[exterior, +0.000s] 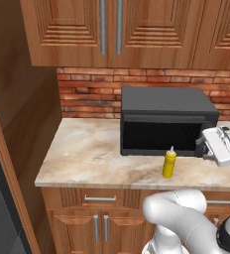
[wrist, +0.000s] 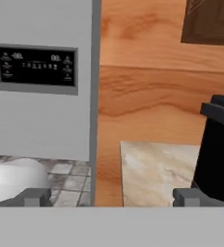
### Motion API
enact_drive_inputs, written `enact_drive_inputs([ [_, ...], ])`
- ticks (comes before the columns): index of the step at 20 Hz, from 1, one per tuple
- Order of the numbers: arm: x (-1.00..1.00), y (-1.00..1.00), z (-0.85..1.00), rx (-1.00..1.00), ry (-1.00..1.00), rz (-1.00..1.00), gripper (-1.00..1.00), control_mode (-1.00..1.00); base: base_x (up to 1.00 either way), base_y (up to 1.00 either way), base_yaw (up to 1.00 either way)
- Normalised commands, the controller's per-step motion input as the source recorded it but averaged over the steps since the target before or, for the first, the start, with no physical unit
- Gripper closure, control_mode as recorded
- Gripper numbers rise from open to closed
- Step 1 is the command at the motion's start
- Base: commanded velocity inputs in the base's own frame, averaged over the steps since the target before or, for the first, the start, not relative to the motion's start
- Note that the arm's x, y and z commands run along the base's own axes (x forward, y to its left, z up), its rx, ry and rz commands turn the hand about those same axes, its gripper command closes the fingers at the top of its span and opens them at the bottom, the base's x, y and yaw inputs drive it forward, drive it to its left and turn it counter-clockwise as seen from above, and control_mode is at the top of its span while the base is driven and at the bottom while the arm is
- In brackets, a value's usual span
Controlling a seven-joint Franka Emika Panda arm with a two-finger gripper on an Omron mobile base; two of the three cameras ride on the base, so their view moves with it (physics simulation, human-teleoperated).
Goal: Place the ketchup and mustard from the counter to the top shelf of the fridge. If the existing items in the fridge are on the top shelf, move them to other shelves.
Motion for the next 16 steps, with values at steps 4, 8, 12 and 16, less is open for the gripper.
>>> enact_drive_inputs([
  [4, 0.06, -0.23, -0.02, 0.0, 0.03, -0.12, -1.0, -1.0, 0.0, 0.0, 0.0],
  [8, 0.0, -0.31, -0.26, -0.01, 0.04, -0.12, -1.0, -1.0, 0.0, 0.0, 0.0],
  [12, 0.0, -0.05, -0.24, -0.02, 0.01, -0.08, -1.0, -1.0, 0.0, 0.0, 0.0],
  [16, 0.0, 0.04, -0.24, -0.07, 0.0, -0.06, -1.0, -1.0, 0.0, 0.0, 0.0],
])
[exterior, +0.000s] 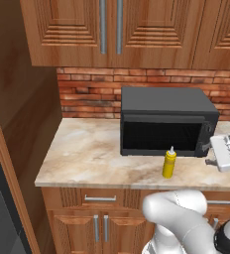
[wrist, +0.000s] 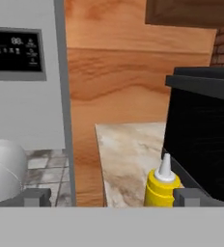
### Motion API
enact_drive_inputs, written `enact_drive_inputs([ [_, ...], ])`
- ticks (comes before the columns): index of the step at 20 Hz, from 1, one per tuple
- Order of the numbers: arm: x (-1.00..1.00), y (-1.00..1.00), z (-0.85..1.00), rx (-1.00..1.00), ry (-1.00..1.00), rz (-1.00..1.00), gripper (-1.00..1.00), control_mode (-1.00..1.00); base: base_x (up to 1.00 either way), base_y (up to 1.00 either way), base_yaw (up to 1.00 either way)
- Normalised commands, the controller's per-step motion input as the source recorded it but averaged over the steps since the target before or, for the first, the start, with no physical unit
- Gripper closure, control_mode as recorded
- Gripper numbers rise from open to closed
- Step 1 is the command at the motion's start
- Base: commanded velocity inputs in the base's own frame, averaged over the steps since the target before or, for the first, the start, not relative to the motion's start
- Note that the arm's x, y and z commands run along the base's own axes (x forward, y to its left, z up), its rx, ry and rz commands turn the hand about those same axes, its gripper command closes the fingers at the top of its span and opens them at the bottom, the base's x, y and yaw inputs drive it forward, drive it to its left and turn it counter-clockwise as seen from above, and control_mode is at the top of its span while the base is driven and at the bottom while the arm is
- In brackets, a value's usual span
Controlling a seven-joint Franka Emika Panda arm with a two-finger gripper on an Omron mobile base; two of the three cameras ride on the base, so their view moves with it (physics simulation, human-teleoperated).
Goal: Place the ketchup and mustard from the counter to the top shelf of the fridge. If the existing items in the fridge are on the top shelf, move them to other shelves.
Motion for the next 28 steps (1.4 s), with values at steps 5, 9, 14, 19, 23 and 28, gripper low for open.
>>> enact_drive_inputs([
  [5, 0.05, 0.01, -0.18, -0.09, 0.0, -0.05, -1.0, -1.0, 0.0, 0.0, 0.0],
  [9, 0.02, 0.0, -0.23, -0.08, 0.0, -0.05, -1.0, -1.0, 0.0, 0.0, 0.0],
  [14, 0.01, 0.0, -0.05, -0.01, 0.0, -0.05, -1.0, -1.0, 0.0, 0.0, 0.0],
  [19, 0.02, 0.0, 0.0, 0.0, 0.0, 0.0, -1.0, -1.0, 0.0, 0.0, 0.0],
  [23, 0.11, 0.0, -0.04, 0.0, 0.0, 0.0, -1.0, -1.0, 0.0, 0.0, 0.0],
  [28, 0.05, 0.0, -0.06, 0.0, 0.02, 0.0, -1.0, -1.0, 0.0, 0.0, 0.0],
])
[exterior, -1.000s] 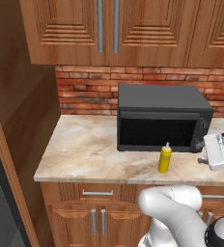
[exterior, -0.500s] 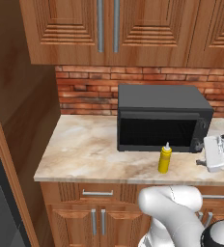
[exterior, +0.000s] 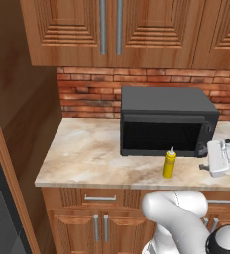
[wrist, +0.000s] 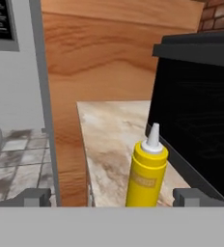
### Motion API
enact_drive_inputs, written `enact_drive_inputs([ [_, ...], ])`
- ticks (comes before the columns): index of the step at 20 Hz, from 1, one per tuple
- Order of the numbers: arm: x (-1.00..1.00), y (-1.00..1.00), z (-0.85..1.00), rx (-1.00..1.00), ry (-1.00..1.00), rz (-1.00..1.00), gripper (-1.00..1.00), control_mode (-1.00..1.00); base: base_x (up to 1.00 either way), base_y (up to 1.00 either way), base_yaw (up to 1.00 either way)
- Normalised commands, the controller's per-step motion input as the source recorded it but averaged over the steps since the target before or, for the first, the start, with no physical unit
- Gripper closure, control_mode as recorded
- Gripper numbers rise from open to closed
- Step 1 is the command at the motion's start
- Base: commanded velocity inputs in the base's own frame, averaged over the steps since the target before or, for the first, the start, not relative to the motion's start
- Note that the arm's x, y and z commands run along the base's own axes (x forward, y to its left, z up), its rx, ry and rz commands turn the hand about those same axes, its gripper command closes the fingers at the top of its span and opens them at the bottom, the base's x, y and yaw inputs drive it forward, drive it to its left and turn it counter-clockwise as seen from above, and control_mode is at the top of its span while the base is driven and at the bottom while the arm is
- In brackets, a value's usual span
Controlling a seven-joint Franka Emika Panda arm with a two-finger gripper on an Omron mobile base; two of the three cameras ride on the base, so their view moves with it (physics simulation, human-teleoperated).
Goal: Place the ketchup and mustard from the counter to the top shelf of the fridge. If the existing items in the fridge are on the top shelf, move them to other shelves.
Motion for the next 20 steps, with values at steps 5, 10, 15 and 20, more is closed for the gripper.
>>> enact_drive_inputs([
  [5, 0.09, 0.05, -0.06, 0.0, 0.01, 0.0, -1.0, -1.0, 0.0, 0.0, 0.0],
  [10, 0.22, 0.18, -0.03, 0.0, 0.01, 0.0, -1.0, -1.0, 0.0, 0.0, 0.0],
  [15, 0.2, 0.26, -0.01, 0.0, 0.03, 0.0, -1.0, -1.0, 0.0, 0.0, 0.0],
  [20, 0.19, 0.08, -0.03, 0.0, 0.01, 0.0, -1.0, -1.0, 0.0, 0.0, 0.0],
])
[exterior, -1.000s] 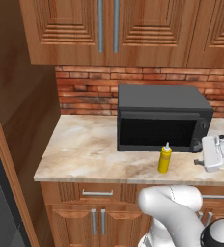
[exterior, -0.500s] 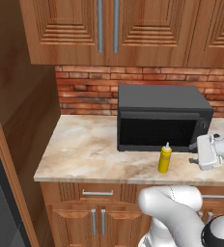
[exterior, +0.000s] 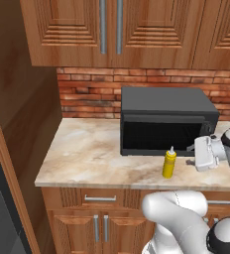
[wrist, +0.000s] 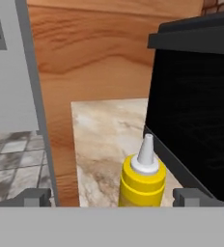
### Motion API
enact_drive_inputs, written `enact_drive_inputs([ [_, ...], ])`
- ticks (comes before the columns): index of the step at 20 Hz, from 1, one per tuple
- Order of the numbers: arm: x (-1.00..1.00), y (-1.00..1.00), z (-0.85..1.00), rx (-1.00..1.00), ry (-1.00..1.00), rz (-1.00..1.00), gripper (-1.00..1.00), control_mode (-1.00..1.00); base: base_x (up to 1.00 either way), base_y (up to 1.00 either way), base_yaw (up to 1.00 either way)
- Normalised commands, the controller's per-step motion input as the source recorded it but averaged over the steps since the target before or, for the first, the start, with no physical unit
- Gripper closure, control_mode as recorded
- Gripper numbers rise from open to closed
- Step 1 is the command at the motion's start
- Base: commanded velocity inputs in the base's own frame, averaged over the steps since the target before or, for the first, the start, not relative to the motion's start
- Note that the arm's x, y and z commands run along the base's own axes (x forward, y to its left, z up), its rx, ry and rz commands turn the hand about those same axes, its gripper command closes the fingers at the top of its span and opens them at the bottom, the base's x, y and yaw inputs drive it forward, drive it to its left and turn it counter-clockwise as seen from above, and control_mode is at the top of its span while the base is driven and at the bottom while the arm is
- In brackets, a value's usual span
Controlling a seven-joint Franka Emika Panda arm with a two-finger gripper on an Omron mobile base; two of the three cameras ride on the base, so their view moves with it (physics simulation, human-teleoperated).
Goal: Place the ketchup and mustard from the counter to the top shelf of the fridge. If the existing items in the fridge are on the top shelf, move them to other shelves.
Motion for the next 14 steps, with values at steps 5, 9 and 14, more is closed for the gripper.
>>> enact_drive_inputs([
  [5, 0.13, 0.0, -0.06, 0.0, 0.01, 0.0, -1.0, -1.0, 0.0, 0.0, 0.0],
  [9, 0.09, 0.0, -0.12, 0.0, 0.02, 0.0, -1.0, -1.0, 0.0, 0.0, 0.0],
  [14, 0.03, 0.02, -0.23, -0.02, 0.04, 0.0, -1.0, -1.0, 0.0, 0.0, 0.0],
])
